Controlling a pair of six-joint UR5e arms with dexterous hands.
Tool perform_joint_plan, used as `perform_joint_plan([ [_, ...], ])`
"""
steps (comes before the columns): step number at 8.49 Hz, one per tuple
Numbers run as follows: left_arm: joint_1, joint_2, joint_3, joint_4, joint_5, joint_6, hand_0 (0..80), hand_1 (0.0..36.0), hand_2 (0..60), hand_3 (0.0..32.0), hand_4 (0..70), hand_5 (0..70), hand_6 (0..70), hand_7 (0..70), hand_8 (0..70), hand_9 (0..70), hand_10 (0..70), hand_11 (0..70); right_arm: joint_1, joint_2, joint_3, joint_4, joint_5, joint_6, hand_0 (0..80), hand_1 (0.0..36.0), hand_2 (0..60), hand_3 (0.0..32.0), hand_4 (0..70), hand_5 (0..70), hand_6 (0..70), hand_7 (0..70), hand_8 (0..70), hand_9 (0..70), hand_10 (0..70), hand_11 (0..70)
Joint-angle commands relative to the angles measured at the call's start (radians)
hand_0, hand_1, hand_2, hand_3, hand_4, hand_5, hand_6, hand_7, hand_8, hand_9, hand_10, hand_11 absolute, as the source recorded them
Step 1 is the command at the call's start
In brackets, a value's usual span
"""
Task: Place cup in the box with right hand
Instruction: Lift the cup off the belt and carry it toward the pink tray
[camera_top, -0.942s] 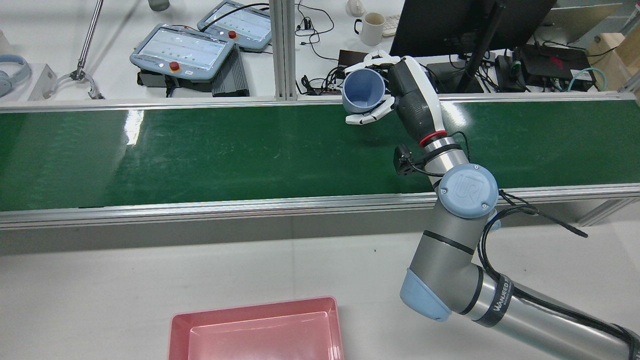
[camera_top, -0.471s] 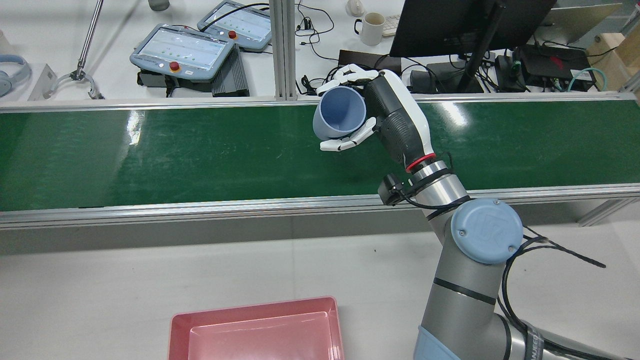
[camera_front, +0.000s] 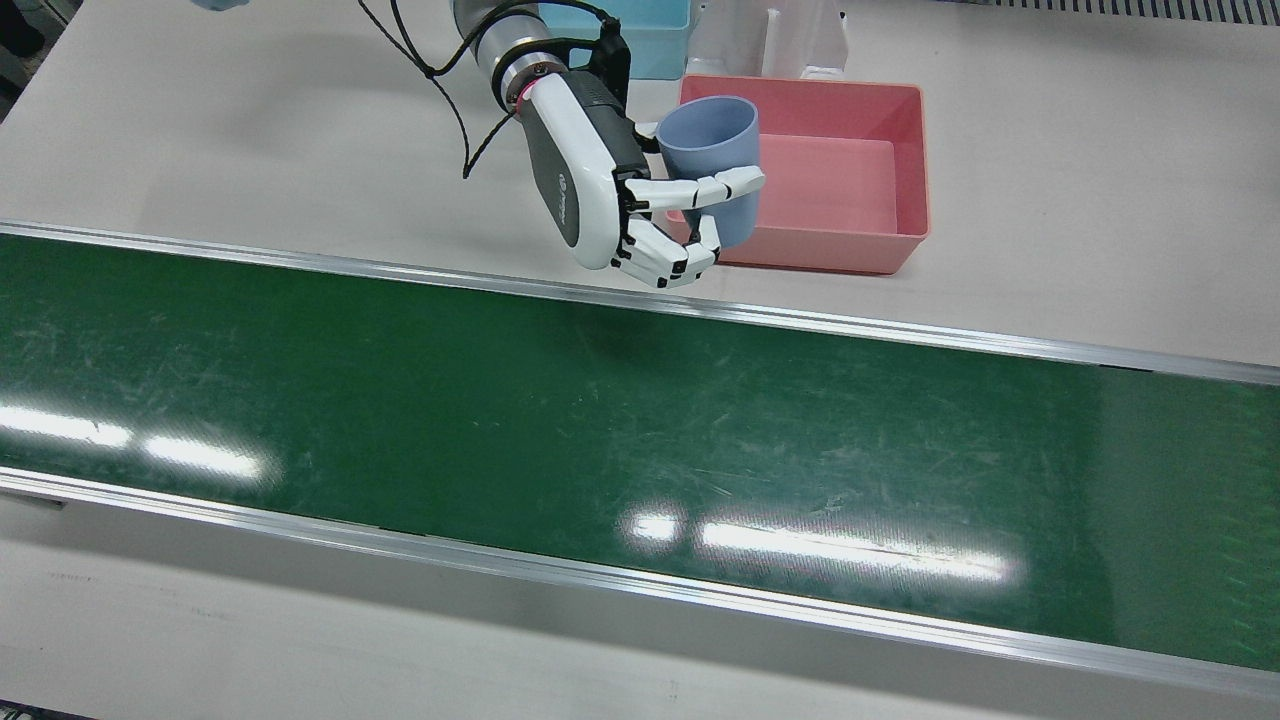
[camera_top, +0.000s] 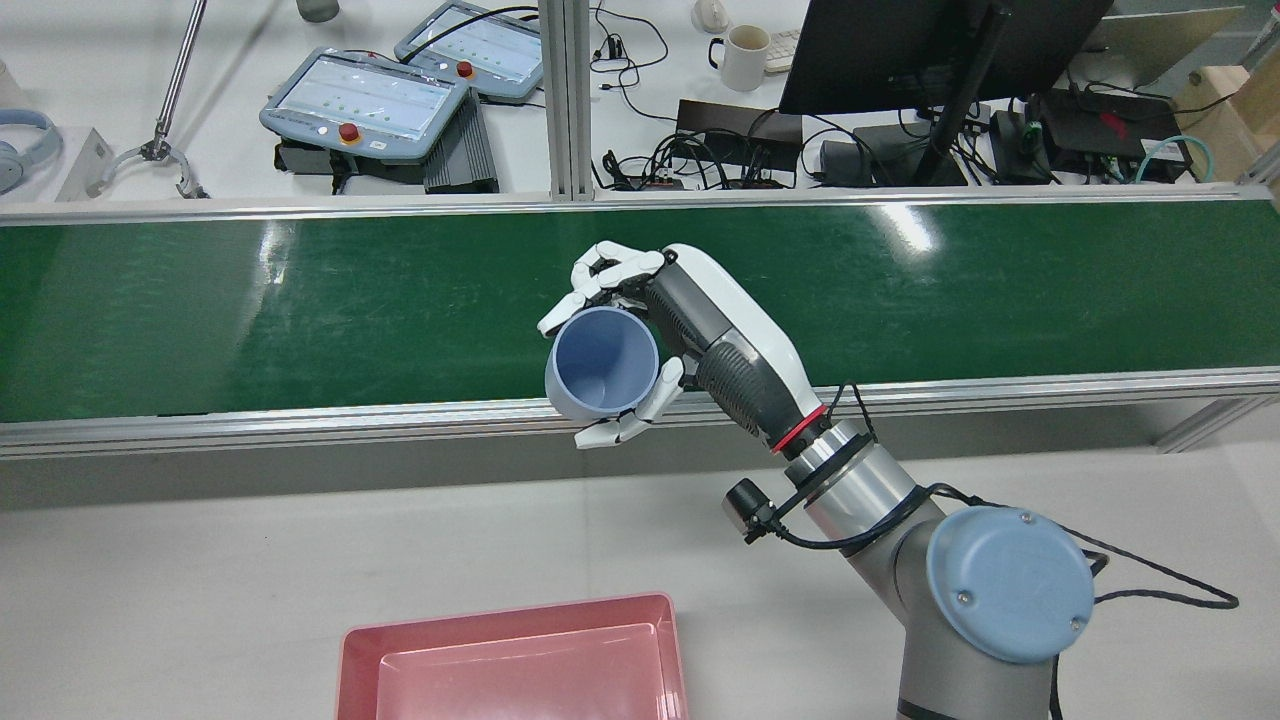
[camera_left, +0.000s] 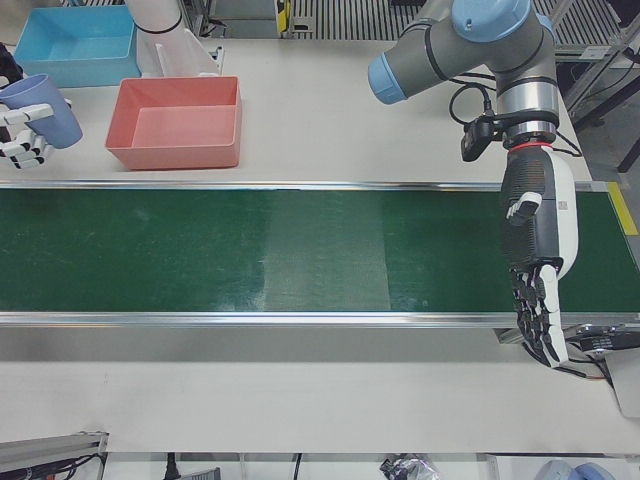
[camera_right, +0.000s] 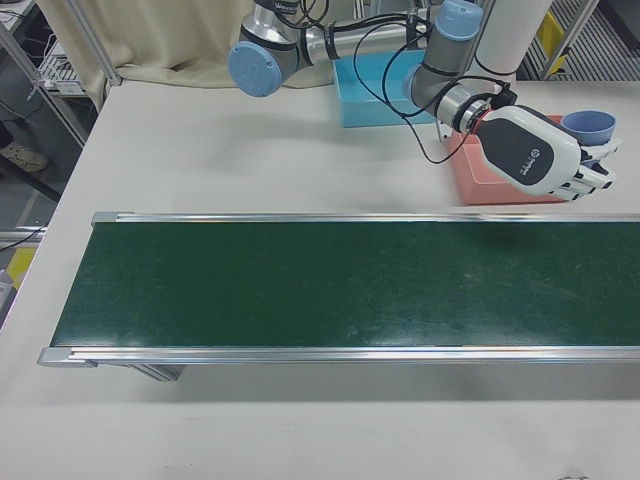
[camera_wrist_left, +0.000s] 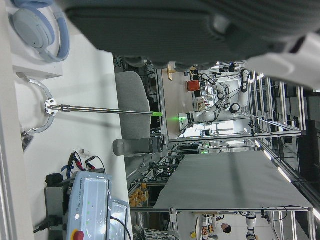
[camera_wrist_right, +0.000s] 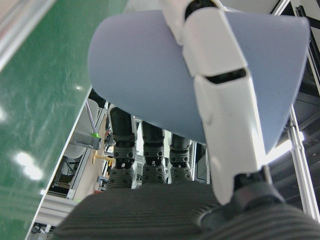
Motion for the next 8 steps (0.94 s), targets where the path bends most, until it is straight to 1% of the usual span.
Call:
perform_joint_plan([
  [1, 0.001, 0.0, 0.0, 0.0, 0.0, 0.0, 0.0, 0.0, 0.0, 0.0, 0.0, 0.0, 0.0, 0.0, 0.0, 0.0, 0.0, 0.0, -0.121, -0.048, 0.04, -0.004, -0.021, -0.061, 80.0, 36.0, 60.0, 0.0, 70.0, 18.8, 30.7, 70.0, 41.6, 61.8, 37.3, 55.2],
  [2, -0.001, 0.0, 0.0, 0.0, 0.0, 0.0, 0.0, 0.0, 0.0, 0.0, 0.0, 0.0, 0.0, 0.0, 0.0, 0.0, 0.0, 0.0, -0.167, -0.076, 0.069, -0.004, -0.021, -0.116, 80.0, 36.0, 60.0, 0.0, 70.0, 19.0, 30.0, 70.0, 41.0, 61.0, 37.2, 55.3],
  [3, -0.001, 0.0, 0.0, 0.0, 0.0, 0.0, 0.0, 0.0, 0.0, 0.0, 0.0, 0.0, 0.0, 0.0, 0.0, 0.0, 0.0, 0.0, -0.211, -0.091, 0.071, -0.004, -0.022, -0.132, 80.0, 36.0, 60.0, 0.0, 70.0, 19.3, 29.3, 70.0, 40.5, 59.7, 36.9, 54.9],
  [4, -0.001, 0.0, 0.002, -0.002, 0.0, 0.0, 0.0, 0.0, 0.0, 0.0, 0.0, 0.0, 0.0, 0.0, 0.0, 0.0, 0.0, 0.0, -0.251, -0.093, 0.066, -0.004, -0.022, -0.14, 80.0, 36.0, 60.0, 0.0, 70.0, 19.3, 28.8, 70.0, 40.2, 59.0, 36.3, 54.3],
  [5, 0.001, 0.0, 0.002, -0.002, 0.0, 0.0, 0.0, 0.0, 0.0, 0.0, 0.0, 0.0, 0.0, 0.0, 0.0, 0.0, 0.0, 0.0, -0.276, -0.09, 0.065, -0.004, -0.024, -0.186, 80.0, 36.0, 60.0, 0.0, 67.4, 19.3, 28.5, 70.0, 39.9, 58.4, 36.6, 54.6],
  [6, 0.001, 0.0, 0.003, -0.002, 0.0, 0.0, 0.0, 0.0, 0.0, 0.0, 0.0, 0.0, 0.0, 0.0, 0.0, 0.0, 0.0, 0.0, -0.291, -0.093, 0.056, -0.004, -0.053, -0.204, 80.0, 36.0, 60.0, 0.0, 65.9, 19.0, 28.2, 70.0, 39.5, 57.9, 36.5, 54.4],
  [8, 0.001, 0.0, 0.003, -0.002, 0.0, 0.0, 0.0, 0.0, 0.0, 0.0, 0.0, 0.0, 0.0, 0.0, 0.0, 0.0, 0.0, 0.0, -0.293, -0.093, 0.016, -0.004, -0.068, -0.209, 80.0, 36.0, 60.0, 0.0, 65.7, 18.7, 28.2, 70.0, 39.4, 57.7, 36.8, 54.8],
])
